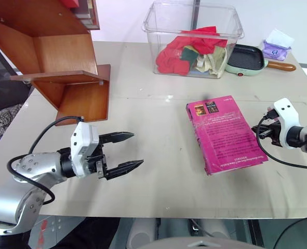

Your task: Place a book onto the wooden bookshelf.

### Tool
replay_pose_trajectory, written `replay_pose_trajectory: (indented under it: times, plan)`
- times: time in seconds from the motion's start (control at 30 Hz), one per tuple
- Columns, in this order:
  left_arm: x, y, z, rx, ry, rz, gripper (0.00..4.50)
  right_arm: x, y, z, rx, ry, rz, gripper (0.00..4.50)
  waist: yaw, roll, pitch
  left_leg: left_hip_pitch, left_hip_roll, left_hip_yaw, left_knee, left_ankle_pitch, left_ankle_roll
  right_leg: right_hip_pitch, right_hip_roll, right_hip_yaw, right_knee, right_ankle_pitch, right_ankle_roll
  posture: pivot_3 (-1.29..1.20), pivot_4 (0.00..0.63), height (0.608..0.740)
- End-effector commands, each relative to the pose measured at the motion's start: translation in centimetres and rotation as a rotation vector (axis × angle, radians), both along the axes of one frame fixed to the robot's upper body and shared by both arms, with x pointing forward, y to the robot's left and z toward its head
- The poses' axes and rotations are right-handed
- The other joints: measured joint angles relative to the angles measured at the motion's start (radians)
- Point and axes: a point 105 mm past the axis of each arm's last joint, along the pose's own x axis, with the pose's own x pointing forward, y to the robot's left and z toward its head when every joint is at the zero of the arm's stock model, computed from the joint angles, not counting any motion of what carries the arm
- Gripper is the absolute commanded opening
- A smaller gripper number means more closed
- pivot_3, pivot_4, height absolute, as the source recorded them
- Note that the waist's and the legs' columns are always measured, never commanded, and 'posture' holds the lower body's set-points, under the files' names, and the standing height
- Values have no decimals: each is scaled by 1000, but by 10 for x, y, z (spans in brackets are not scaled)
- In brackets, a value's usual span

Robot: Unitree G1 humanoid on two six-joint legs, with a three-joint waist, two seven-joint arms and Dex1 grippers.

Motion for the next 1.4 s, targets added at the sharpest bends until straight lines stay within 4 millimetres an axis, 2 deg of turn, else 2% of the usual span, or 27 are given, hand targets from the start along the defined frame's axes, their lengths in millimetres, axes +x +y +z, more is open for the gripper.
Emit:
replay_pose_trajectory:
  times: [0.03,0.2,0.53,0.6,0.7,0.77,0.83,0.87,0.93,1.1,1.17,1.23,1.3,1.4]
  plan:
    - [-2,1,8,8,-55,-4,4500,1,13,9,-14,-36,48,39,0,0,0,0,0,0,0,0,0,0,0,0,-1,0,0,0,150,714]
    - [-5,1,5,6,-57,-3,4500,-1,29,7,7,-35,91,39,0,0,0,-1,0,-1,0,0,0,0,0,-2,-1,0,0,0,150,714]
    - [-10,7,-3,7,-51,13,4500,-2,41,5,10,-35,114,39,0,0,0,-1,0,-1,0,0,0,0,0,-2,0,0,0,0,150,714]
    - [-11,6,-5,10,-49,10,4500,-1,40,3,7,-37,112,39,0,0,0,-1,0,-1,0,0,0,0,0,-2,0,0,0,0,150,714]
    - [-10,6,-6,5,-35,23,4500,0,26,5,-7,-70,85,39,0,0,0,-1,0,-1,0,0,0,0,0,-2,0,0,0,0,150,714]
    - [-8,6,-7,0,-22,53,4500,0,23,18,42,-184,118,39,2,0,0,-1,0,-1,0,0,0,0,0,-3,-1,0,0,0,150,714]
    - [-7,5,-8,5,-10,59,4500,-13,19,30,74,-270,229,39,8,0,0,-2,0,-1,0,0,0,0,-1,-4,-1,0,0,0,150,714]
    - [-7,5,-9,10,-7,54,4500,-22,14,38,107,-329,282,274,9,0,0,-3,0,0,0,0,0,0,-1,-4,-2,0,0,0,150,714]
    - [-6,4,-10,11,0,48,4500,-41,-3,37,76,-342,348,828,14,0,0,-4,0,-1,0,0,0,0,-1,-5,-3,0,0,0,150,714]
    - [-1,5,-15,37,4,21,4500,-81,-20,41,116,-325,458,3294,19,0,0,-1,0,0,0,0,0,1,-1,-5,-2,0,0,0,150,714]
    - [2,6,-17,51,-2,10,4500,-100,-20,45,139,-299,505,4159,17,0,0,0,0,0,0,0,0,2,0,-4,-1,0,0,0,150,714]
    - [5,6,-18,58,-2,-5,4500,-115,-21,59,146,-349,538,4159,23,2,0,3,0,1,1,0,0,4,1,-4,1,0,-1,0,150,714]
    - [8,8,-19,53,18,0,4500,-132,-20,64,171,-325,545,4159,25,2,1,6,0,2,1,0,0,5,2,-4,2,-1,0,0,150,714]
    - [18,16,-26,19,180,79,4500,-149,-17,73,148,-383,549,4159,26,0,0,10,1,1,0,0,0,10,3,-4,2,-3,2,0,150,714]
